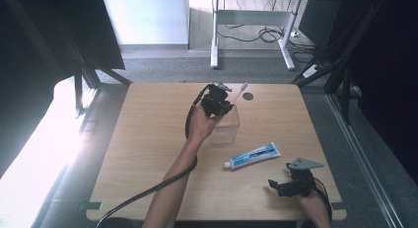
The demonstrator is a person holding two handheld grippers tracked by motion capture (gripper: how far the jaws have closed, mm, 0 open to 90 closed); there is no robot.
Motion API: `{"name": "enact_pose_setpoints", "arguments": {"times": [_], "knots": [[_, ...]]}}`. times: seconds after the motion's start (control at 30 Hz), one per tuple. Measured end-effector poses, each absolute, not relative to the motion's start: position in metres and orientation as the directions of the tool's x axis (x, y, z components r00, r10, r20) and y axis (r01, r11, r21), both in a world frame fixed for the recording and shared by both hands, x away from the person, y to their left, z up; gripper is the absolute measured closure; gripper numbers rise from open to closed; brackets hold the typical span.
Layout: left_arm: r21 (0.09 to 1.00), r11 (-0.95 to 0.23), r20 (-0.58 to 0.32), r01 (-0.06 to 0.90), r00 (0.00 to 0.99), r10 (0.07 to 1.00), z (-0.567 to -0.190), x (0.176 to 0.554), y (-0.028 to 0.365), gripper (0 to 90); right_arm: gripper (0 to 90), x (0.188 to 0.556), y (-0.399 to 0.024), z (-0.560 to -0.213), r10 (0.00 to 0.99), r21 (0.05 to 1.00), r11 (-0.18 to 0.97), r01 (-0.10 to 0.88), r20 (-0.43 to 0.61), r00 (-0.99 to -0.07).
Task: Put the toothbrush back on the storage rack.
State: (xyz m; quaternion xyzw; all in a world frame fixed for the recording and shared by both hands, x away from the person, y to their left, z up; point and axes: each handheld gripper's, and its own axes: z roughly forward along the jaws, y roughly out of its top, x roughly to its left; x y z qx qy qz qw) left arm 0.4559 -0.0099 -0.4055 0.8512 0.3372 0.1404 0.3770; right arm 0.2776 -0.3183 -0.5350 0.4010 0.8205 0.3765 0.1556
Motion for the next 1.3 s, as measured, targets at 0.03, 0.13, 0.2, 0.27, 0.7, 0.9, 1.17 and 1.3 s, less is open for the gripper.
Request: {"name": "enact_pose_setpoints", "arguments": {"times": [0.03, 0.13, 0.2, 0.27, 0.7, 0.9, 1.17, 1.3], "knots": [[0.734, -0.493, -0.014, 0.468, 0.735, 0.678, -0.407, 0.456, -0.010, 78.9, 0.0, 0.278, -0.318, -0.535, 0.775, 0.743, 0.395, 0.540, 0.046, -0.631], [0.733, -0.493, -0.010, 0.469, 0.732, 0.682, -0.412, 0.457, -0.012, 78.9, 0.0, 0.278, -0.318, -0.535, 0.775, 0.743, 0.395, 0.540, 0.046, -0.630], [0.732, -0.492, -0.014, 0.472, 0.731, 0.682, -0.416, 0.457, -0.012, 78.9, 0.0, 0.278, -0.318, -0.535, 0.776, 0.742, 0.396, 0.541, 0.045, -0.630], [0.727, -0.496, -0.012, 0.475, 0.732, 0.682, -0.420, 0.458, -0.013, 78.9, 0.0, 0.278, -0.318, -0.535, 0.776, 0.741, 0.398, 0.541, 0.043, -0.629], [0.709, -0.503, -0.024, 0.495, 0.729, 0.684, -0.437, 0.458, -0.015, 78.9, 0.0, 0.278, -0.318, -0.536, 0.774, 0.738, 0.406, 0.539, 0.037, -0.633], [0.695, -0.517, -0.018, 0.500, 0.731, 0.682, -0.444, 0.458, -0.016, 78.9, 0.0, 0.278, -0.317, -0.536, 0.775, 0.737, 0.406, 0.541, 0.037, -0.631], [0.680, -0.529, -0.016, 0.508, 0.731, 0.682, -0.450, 0.458, -0.016, 78.8, 0.0, 0.278, -0.317, -0.536, 0.775, 0.735, 0.407, 0.542, 0.035, -0.631], [0.672, -0.538, -0.014, 0.509, 0.735, 0.678, -0.451, 0.458, -0.016, 78.8, 0.0, 0.278, -0.317, -0.536, 0.774, 0.735, 0.409, 0.541, 0.034, -0.632]]}}
